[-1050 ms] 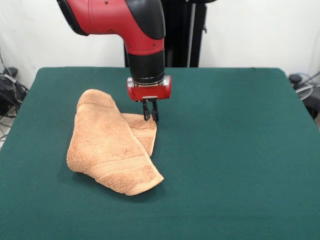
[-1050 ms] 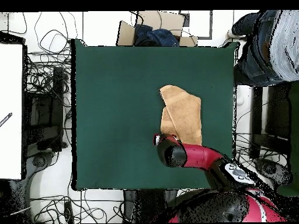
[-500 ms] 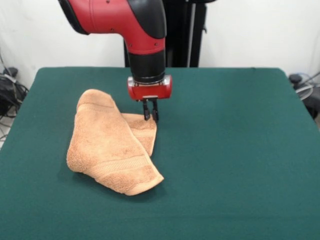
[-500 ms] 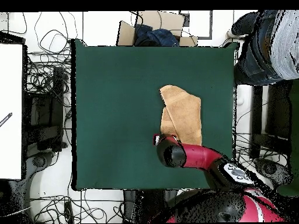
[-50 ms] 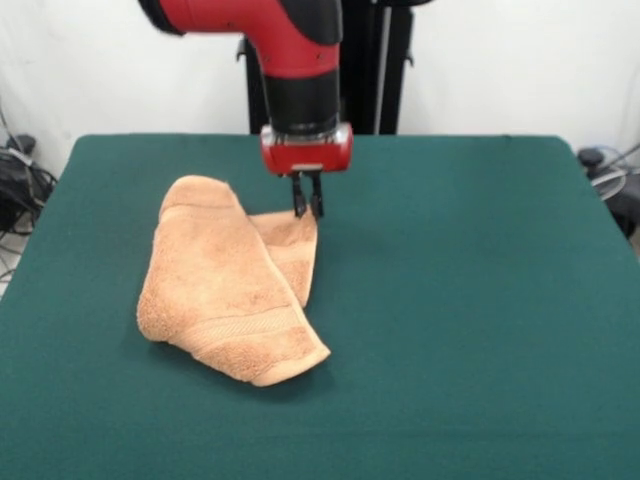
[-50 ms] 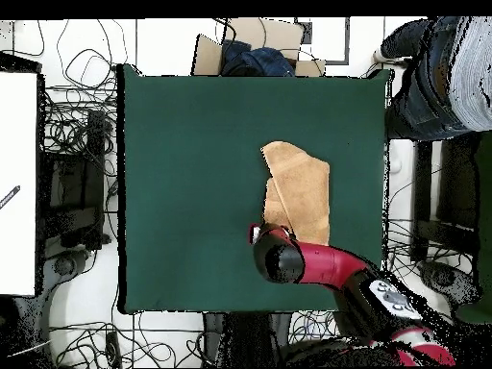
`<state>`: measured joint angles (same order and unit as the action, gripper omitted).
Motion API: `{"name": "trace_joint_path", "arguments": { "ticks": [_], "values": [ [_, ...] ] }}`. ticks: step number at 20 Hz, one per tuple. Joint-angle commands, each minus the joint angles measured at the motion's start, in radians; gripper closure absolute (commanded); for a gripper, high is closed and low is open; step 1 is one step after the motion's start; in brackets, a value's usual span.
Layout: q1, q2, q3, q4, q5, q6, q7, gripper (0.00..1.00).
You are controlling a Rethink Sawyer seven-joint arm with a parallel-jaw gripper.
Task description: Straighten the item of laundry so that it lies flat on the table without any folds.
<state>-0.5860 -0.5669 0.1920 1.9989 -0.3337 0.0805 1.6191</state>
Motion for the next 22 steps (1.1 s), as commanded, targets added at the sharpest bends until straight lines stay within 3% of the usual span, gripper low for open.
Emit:
{"name": "trace_joint_path", "arguments": {
  "ticks": [1, 8, 12, 17, 22],
  "values": [
    [0.044, -0.230, 0.109, 0.158, 0.117, 0.203, 0.170, 1.00],
    [-0.004, -0.311, 0.204, 0.215, 0.204, 0.256, 0.139, 1.00],
    [-0.012, -0.458, 0.266, 0.267, 0.303, 0.348, 0.124, 1.00],
    [0.021, -0.560, 0.256, 0.283, 0.385, 0.415, 0.114, 1.00],
    [0.102, -0.667, 0.168, 0.239, 0.412, 0.551, 0.132, 1.00]
  ]
}}
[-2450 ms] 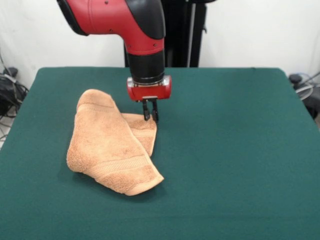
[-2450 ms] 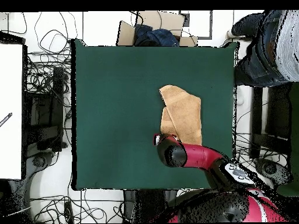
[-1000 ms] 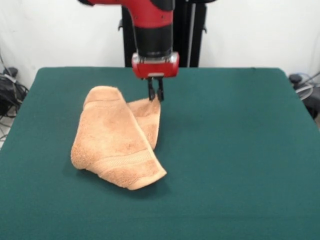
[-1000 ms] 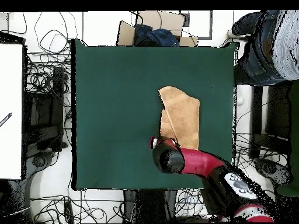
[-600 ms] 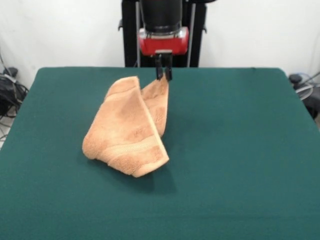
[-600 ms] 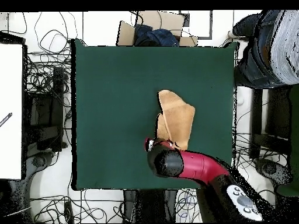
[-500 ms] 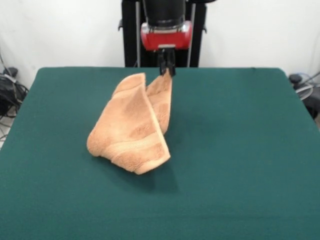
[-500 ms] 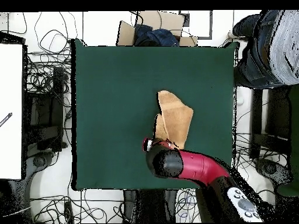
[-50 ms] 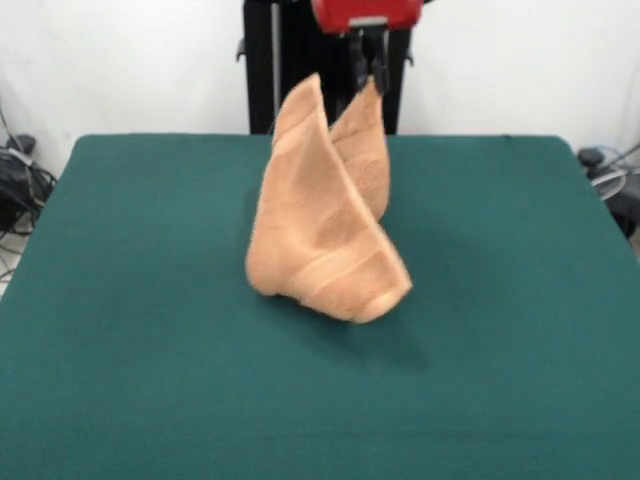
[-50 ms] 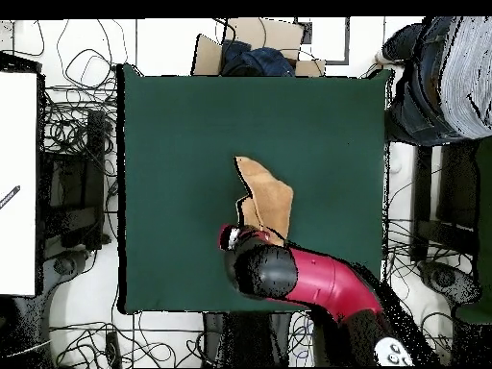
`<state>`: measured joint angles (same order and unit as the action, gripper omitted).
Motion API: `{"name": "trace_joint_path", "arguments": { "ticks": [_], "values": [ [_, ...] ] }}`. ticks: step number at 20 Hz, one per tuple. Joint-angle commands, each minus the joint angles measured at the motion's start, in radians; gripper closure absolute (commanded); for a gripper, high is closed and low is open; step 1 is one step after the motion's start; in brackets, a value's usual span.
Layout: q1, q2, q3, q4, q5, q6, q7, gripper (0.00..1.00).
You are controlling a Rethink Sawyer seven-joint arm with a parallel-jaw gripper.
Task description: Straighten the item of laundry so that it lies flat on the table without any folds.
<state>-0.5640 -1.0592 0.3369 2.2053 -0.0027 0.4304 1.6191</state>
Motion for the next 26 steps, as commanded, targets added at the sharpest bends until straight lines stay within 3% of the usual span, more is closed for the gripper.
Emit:
{"name": "trace_joint_path", "arguments": {
  "ticks": [1, 18, 21, 24, 25, 26],
  "values": [
    [0.097, -0.190, 0.003, 0.017, 0.078, 0.235, 0.140, 1.00],
    [0.108, -0.183, -0.004, -0.130, 0.045, 0.350, 0.100, 1.00],
    [0.101, -0.139, -0.003, -0.137, 0.037, 0.337, 0.095, 1.00],
    [0.050, -0.043, 0.031, -0.075, 0.017, 0.152, 0.014, 1.00],
    [0.037, -0.032, 0.042, -0.067, 0.016, 0.133, 0.004, 0.00],
    [0.038, -0.032, 0.040, -0.070, 0.008, 0.131, 0.004, 0.00]
  ]
}}
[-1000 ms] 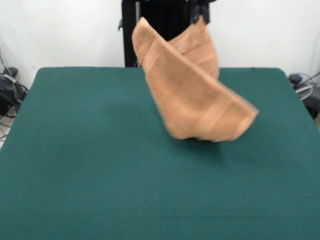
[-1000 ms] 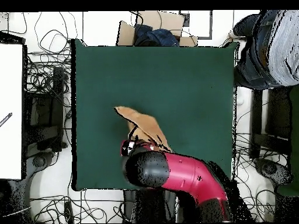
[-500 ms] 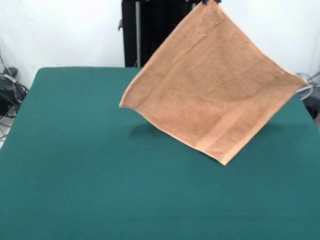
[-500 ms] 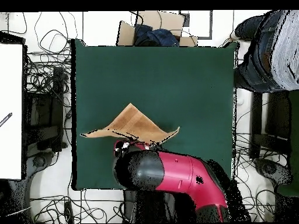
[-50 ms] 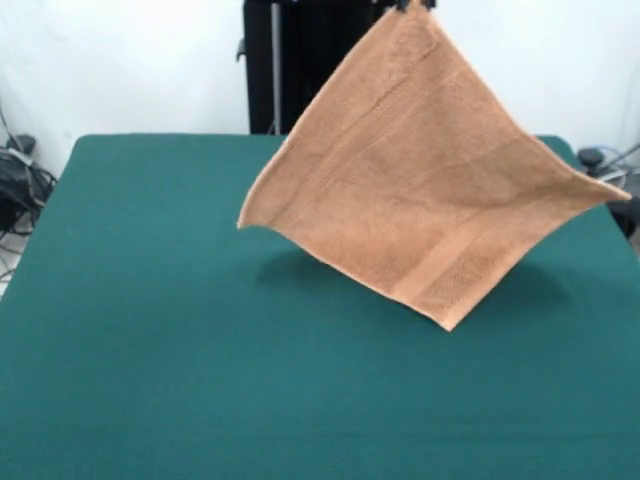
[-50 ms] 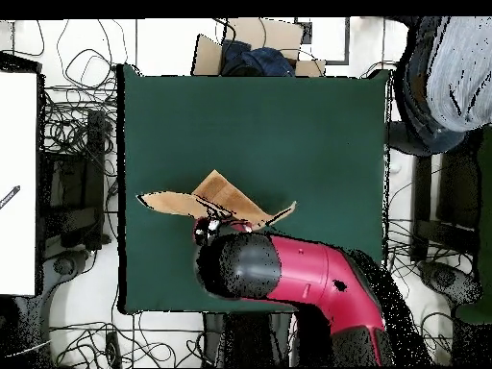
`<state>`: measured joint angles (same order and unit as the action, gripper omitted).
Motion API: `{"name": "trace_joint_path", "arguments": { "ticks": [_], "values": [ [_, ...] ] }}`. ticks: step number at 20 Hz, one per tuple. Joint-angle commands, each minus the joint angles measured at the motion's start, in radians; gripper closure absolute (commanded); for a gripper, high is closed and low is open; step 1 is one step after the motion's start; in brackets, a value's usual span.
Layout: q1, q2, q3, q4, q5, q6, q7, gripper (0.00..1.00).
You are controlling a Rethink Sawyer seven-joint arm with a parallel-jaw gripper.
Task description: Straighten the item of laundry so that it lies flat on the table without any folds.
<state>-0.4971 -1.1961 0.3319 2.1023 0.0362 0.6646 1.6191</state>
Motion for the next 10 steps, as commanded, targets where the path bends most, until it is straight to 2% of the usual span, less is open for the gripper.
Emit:
{"name": "trace_joint_path", "arguments": {
  "ticks": [1, 6, 10],
  "values": [
    [-0.027, 0.105, 0.043, 0.029, -0.039, -0.106, 0.005, 0.00],
    [-0.029, 0.118, 0.050, 0.014, -0.062, -0.119, 0.002, 0.00],
    [-0.026, 0.104, 0.037, 0.042, -0.060, -0.124, 0.021, 0.00]
  ]
}}
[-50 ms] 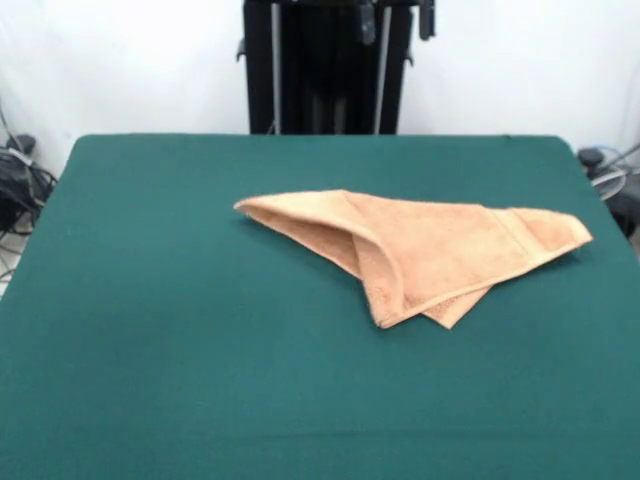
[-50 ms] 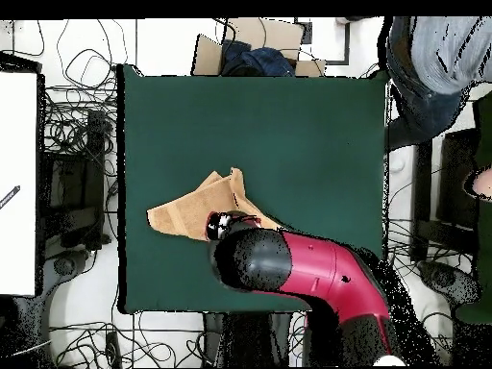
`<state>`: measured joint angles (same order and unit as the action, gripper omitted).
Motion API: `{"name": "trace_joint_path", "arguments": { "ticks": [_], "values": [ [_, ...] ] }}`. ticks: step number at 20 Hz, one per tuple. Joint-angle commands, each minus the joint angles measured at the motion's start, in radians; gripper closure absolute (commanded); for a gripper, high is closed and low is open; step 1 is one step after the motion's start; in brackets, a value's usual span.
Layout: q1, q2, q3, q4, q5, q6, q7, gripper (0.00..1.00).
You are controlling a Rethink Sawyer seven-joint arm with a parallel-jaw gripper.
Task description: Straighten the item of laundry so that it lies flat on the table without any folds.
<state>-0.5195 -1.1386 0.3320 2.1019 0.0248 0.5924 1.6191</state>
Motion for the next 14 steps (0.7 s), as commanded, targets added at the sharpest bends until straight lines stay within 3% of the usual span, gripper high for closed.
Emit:
{"name": "trace_joint_path", "arguments": {
  "ticks": [1, 5, 14],
  "values": [
    [-0.004, 0.041, 0.036, 0.058, -0.042, -0.057, 0.026, 0.00],
    [-0.042, 0.039, 0.089, 0.115, -0.001, -0.103, -0.007, 0.00],
    [-0.069, 0.017, 0.119, 0.171, 0.009, -0.171, 0.038, 0.00]
  ]
}}
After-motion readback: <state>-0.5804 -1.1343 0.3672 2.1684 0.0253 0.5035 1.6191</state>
